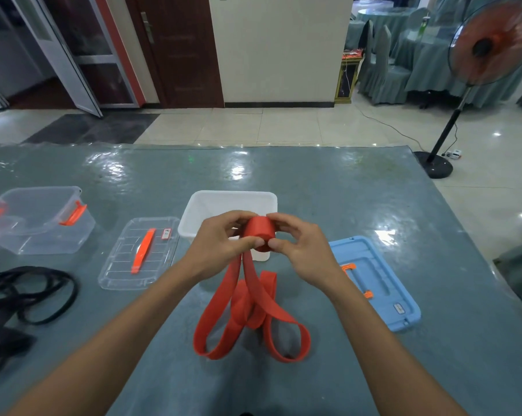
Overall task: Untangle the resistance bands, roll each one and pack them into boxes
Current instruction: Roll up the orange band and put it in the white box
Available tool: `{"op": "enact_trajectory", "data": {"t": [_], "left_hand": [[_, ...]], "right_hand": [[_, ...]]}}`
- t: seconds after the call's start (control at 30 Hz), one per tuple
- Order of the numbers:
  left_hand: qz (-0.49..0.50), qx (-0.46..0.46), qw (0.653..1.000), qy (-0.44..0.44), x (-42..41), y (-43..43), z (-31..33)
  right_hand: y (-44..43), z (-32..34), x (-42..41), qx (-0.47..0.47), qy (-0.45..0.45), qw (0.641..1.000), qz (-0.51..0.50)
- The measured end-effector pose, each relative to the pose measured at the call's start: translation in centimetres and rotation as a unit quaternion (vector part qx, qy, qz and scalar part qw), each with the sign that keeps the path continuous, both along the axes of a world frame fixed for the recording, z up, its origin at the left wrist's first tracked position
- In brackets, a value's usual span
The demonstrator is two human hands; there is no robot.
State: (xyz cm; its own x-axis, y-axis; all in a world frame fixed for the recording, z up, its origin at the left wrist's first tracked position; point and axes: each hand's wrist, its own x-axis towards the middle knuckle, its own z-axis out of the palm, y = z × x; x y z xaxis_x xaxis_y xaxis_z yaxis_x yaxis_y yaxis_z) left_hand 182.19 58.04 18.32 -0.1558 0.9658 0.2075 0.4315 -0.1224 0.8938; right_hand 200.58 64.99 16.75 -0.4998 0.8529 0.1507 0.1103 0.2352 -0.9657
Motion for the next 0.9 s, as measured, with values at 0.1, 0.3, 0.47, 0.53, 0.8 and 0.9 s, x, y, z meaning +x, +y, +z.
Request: {"op": "enact_trajectory", "data": {"t": [0.1, 0.3, 0.47, 0.53, 0.8, 0.9], "left_hand": [[0.002, 0.03, 0.994, -0.107, 0.8, -0.1, 0.4], [-0.001, 0.01, 0.991, -0.136, 1.0, -0.2, -1.1], [-0.026, -0.019, 0.999, 0.042, -0.6, -0.4, -1.8], [-0.048, -0.021, 0.993, 0.102, -0.9, -0.2, -1.5], [-0.036, -0.014, 0.998, 0.053, -0.4, -0.2, -0.5], [-0.013, 0.012, 0.998, -0.061, 0.4, -0.5, -1.0]], "right_hand": [[-0.2, -0.2, 0.0, -0.14, 0.177, 0.974, 0.002], [-0.8, -1.1, -0.5, -0.199, 0.209, 0.957, 0.02], [-0.4, -0.8, 0.1, -0.015, -0.04, 0.999, 0.024], [-0.3, -0.1, 0.1, 0.038, -0.105, 0.993, 0.031], [0.3, 0.0, 0.5, 0.014, -0.042, 0.999, 0.011], [0.2, -0.5, 0.6, -0.039, 0.051, 0.998, -0.005]]}}
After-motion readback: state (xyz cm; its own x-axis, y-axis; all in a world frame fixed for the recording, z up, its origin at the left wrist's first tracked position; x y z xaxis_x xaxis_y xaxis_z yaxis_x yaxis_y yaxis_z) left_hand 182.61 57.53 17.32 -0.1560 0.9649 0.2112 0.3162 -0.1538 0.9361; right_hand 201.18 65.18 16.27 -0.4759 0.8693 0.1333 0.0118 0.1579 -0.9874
